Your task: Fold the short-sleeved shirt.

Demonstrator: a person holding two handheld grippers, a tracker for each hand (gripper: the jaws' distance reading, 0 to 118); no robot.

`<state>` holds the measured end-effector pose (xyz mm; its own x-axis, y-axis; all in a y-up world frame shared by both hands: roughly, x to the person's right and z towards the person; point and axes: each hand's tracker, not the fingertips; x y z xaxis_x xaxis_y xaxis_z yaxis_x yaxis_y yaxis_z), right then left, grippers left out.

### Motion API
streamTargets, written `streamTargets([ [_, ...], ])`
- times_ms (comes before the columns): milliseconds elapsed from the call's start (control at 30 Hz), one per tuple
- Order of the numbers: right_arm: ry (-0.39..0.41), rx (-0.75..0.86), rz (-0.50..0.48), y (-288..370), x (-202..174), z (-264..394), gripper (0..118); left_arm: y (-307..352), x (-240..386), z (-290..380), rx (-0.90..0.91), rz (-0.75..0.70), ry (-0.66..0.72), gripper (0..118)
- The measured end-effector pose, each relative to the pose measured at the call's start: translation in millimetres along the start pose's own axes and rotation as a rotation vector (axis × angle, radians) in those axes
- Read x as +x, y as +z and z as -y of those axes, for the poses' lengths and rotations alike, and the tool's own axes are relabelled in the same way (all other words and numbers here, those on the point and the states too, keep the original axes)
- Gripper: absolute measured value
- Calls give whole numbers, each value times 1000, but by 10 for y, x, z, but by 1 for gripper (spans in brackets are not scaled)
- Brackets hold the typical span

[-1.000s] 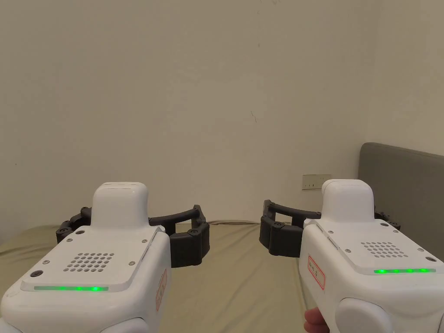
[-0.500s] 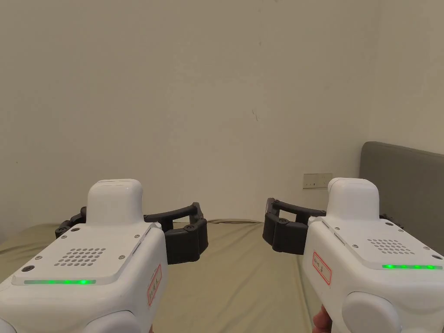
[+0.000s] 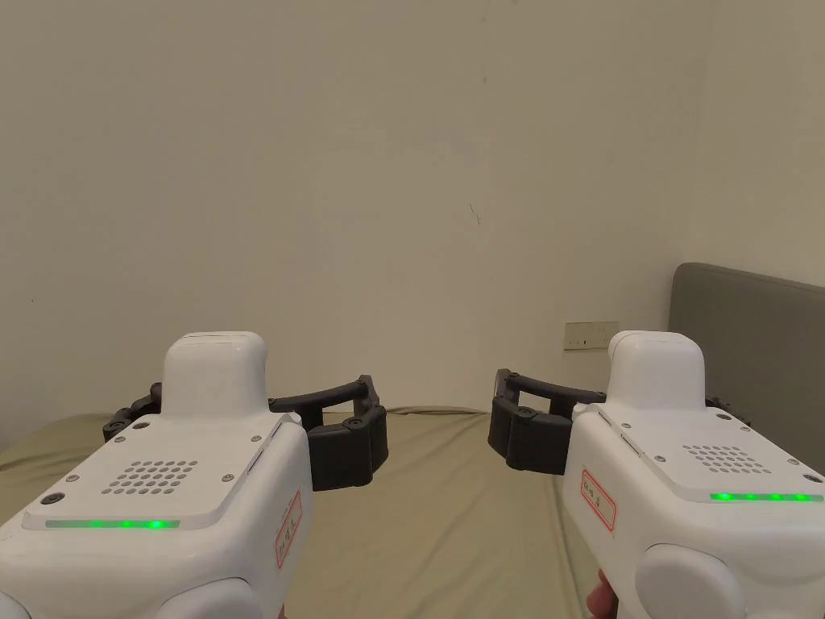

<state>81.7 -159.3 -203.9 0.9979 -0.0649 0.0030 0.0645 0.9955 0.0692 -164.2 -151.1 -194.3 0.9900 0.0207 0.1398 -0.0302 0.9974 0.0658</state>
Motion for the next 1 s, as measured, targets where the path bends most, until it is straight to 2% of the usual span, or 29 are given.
streamTargets([
  [267, 16, -2, 3, 12, -33, 10, 118, -13, -19, 19, -8, 5, 6, 118],
  [300, 25, 2, 8, 34, -46, 15, 112, 2, -7, 21, -9, 20, -4, 118],
  [333, 54, 14, 27, 64, -73, 17, 77, 47, -2, 33, 4, 78, -24, 96],
  [367, 78, 34, 44, 76, -95, 22, 2, 88, 4, 33, 40, 102, -17, 18],
  [400, 101, -1, 79, 30, -86, 27, 2, 44, 47, 38, 14, 44, -41, 0],
  [433, 71, -23, 51, 8, -44, 36, 2, 76, 74, -8, 40, -8, -63, 0],
  [467, 45, -64, -17, -18, 12, 48, 2, 70, 80, -16, 4, 23, -89, 0],
  [500, 13, -93, -18, -26, 25, 82, 2, 44, 76, -35, -26, 66, -93, 0],
  [567, -5, -103, 14, -25, 82, 140, 2, 4, 78, 127, -50, 76, -59, 0],
  [667, 9, -96, 60, -24, 137, 213, 2, -17, 32, 223, -70, 78, -52, 0],
  [733, 7, -99, 91, -79, 163, 221, 2, 26, -36, 230, -74, 29, -87, 0],
  [833, 1, -93, 101, -204, -94, 254, 2, 52, -166, 248, -73, -87, -124, 0],
  [867, -8, -93, 71, -241, -236, 265, 3, 38, -179, 249, -82, -129, -122, 0],
  [900, -28, -97, -1, -296, -477, 284, 4, 29, -203, 255, -99, -181, -115, 0],
  [933, -69, -104, -86, -328, -707, 297, 5, 19, -232, 259, -113, -239, -110, 0],
  [967, -90, -121, -180, -350, -923, 307, 5, 354, -701, 267, -118, -314, -106, 0],
  [1000, -97, -145, -294, -367, -1180, 318, 5, 365, -751, 271, -131, -383, -95, 0],
])
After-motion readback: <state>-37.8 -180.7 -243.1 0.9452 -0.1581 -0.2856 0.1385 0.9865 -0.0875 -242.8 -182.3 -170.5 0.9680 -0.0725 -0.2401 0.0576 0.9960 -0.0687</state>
